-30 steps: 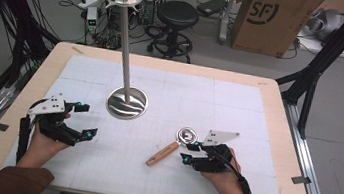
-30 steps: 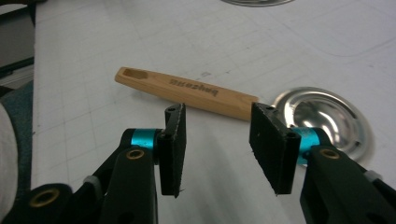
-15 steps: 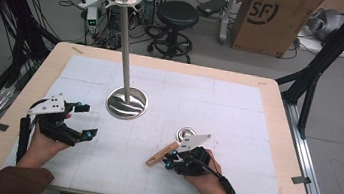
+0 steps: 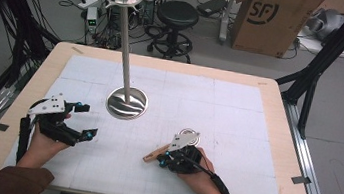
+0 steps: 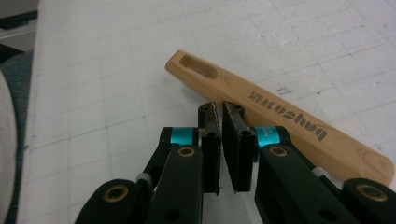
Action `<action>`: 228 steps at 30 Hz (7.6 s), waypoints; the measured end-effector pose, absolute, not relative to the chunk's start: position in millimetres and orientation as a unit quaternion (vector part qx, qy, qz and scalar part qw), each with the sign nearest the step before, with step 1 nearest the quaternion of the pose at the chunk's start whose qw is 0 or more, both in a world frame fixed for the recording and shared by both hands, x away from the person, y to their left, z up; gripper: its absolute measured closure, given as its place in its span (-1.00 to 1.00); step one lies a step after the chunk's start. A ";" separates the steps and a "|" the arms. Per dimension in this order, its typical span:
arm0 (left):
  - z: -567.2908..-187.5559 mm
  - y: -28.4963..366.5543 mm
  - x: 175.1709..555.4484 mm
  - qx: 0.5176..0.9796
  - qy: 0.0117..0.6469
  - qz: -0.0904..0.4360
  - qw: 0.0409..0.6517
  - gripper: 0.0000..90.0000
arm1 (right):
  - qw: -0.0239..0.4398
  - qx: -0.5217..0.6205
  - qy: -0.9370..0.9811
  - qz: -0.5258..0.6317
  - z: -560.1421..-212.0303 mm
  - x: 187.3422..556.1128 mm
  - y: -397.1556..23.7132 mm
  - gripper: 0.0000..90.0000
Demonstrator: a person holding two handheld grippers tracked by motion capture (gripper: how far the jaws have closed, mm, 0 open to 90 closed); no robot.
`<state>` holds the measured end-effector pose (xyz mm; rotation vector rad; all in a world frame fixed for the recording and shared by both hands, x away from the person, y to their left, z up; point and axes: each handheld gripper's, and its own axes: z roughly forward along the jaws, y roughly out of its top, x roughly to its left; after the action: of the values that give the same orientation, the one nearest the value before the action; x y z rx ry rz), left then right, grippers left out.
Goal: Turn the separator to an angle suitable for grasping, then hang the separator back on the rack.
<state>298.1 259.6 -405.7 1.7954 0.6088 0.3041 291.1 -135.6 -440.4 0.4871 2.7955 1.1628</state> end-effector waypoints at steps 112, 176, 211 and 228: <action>-398.4 256.5 297.1 0.770 0.243 0.136 0.574 -0.87 | 0.119 0.281 0.834 0.460 -396.2 303.3 -209.3 -0.37; -401.0 251.5 299.7 0.777 0.239 0.128 0.568 -0.87 | 0.054 0.215 0.944 0.246 -424.0 352.8 -142.4 0.23; -402.0 249.1 297.9 0.784 0.236 0.126 0.560 -0.87 | 0.040 0.182 0.969 0.164 -414.4 356.8 -123.9 0.53; -401.9 248.5 297.3 0.783 0.237 0.124 0.562 -0.87 | 0.052 0.181 0.931 0.314 -375.6 332.1 -157.8 0.53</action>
<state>297.3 248.5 -401.9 1.8434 0.5580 0.2930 332.1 -157.8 -375.6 0.5507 2.8303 0.9555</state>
